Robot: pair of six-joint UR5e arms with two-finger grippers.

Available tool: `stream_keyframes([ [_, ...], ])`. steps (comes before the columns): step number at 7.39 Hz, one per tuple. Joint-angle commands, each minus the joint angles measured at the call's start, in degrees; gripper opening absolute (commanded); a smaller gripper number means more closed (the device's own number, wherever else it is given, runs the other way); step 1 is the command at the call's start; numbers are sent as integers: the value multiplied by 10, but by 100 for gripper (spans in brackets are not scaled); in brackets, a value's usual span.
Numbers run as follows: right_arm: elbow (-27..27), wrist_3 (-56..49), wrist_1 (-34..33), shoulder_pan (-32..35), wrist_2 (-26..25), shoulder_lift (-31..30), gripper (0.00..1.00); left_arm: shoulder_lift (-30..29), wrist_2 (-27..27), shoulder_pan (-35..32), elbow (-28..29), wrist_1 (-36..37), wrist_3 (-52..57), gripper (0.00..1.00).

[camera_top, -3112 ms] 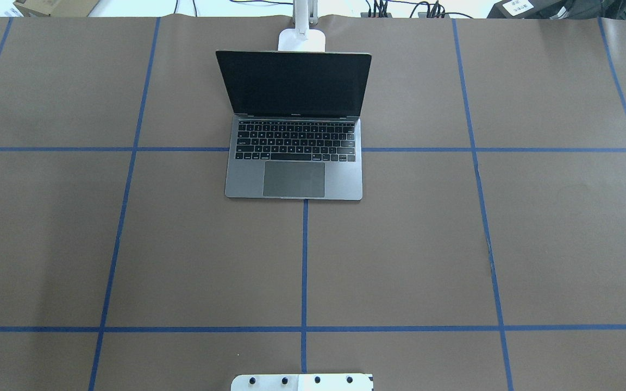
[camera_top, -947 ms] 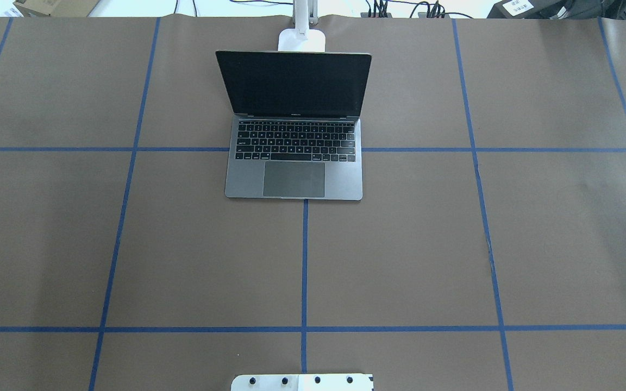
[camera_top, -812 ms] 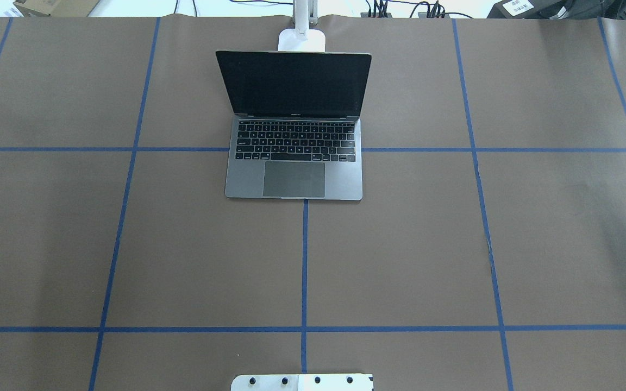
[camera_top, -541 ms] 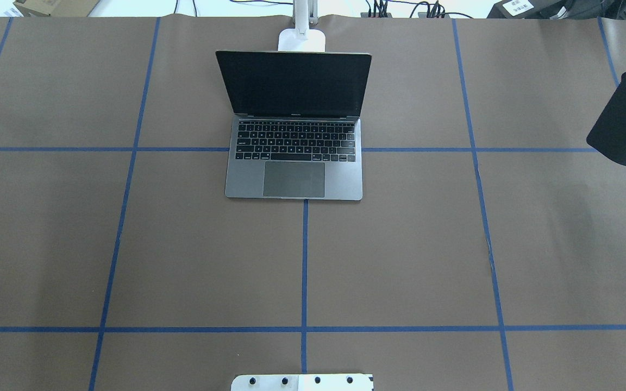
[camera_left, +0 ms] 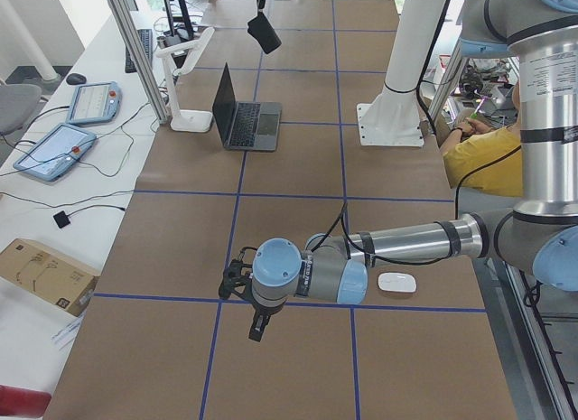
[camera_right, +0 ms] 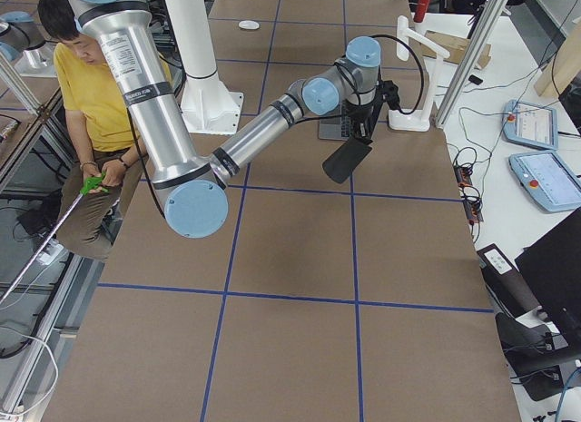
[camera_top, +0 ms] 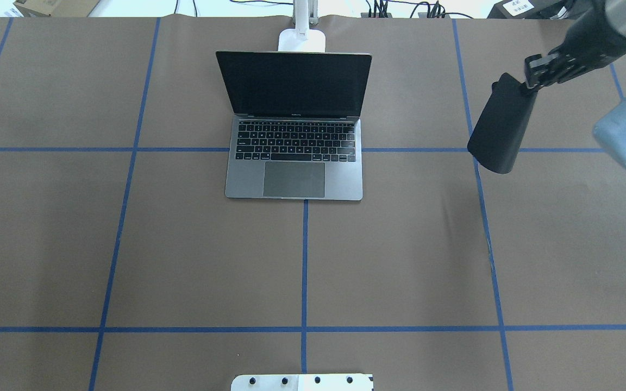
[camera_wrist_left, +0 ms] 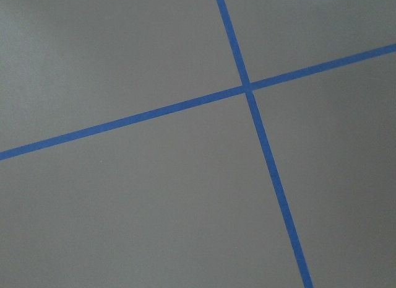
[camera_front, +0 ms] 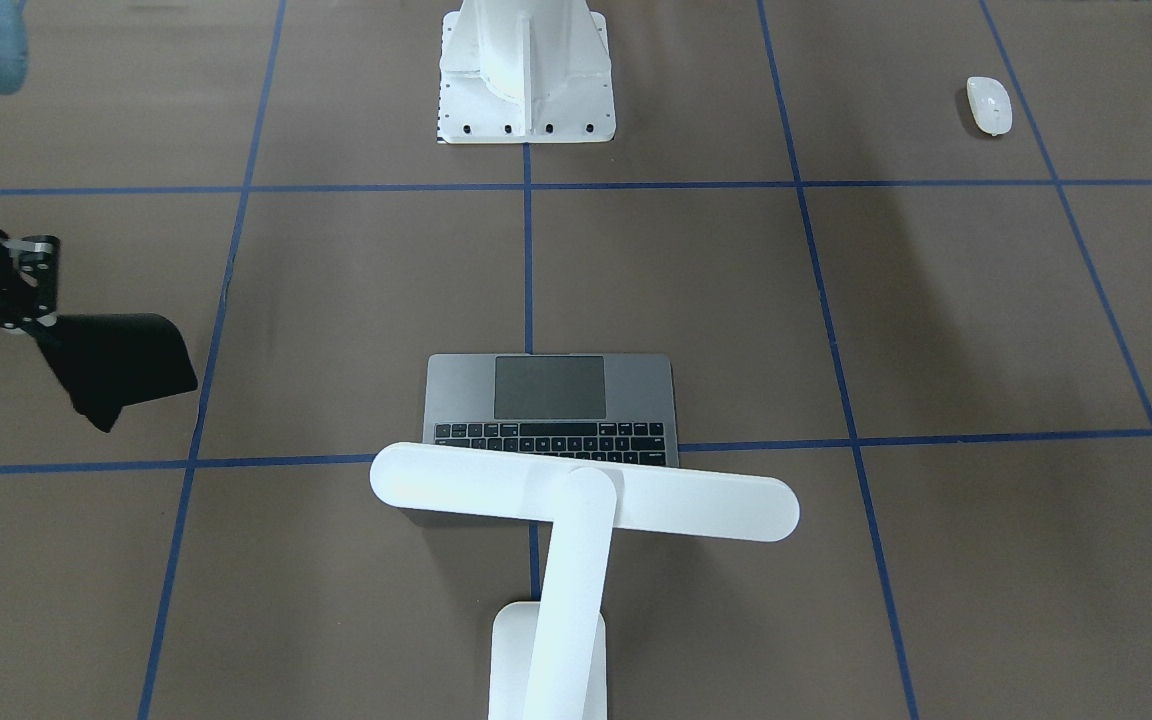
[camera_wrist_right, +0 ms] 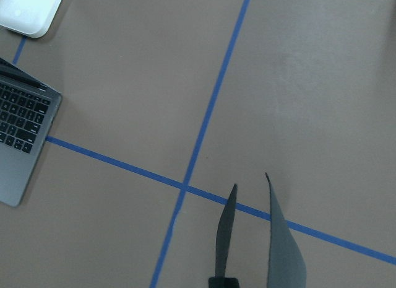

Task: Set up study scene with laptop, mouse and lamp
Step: 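Grasp the black mouse pad edge with the right gripper and lift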

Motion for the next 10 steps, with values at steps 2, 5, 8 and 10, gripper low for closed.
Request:
stream_keyframes([
  [2, 2, 69, 25, -56, -66, -20, 0, -2, 0, 0, 1, 0, 0, 100],
  [5, -12, 66, 20, -112, -113, -30, 0, -4, 0, 0, 1, 0, 0, 100],
  [8, -46, 73, 28, -134, -125, 18, 0, -6, 0, 0, 1, 0, 0, 100],
  [10, -48, 109, 29, -143, -123, 38, 0, -6, 0, 0, 1, 0, -1, 100],
])
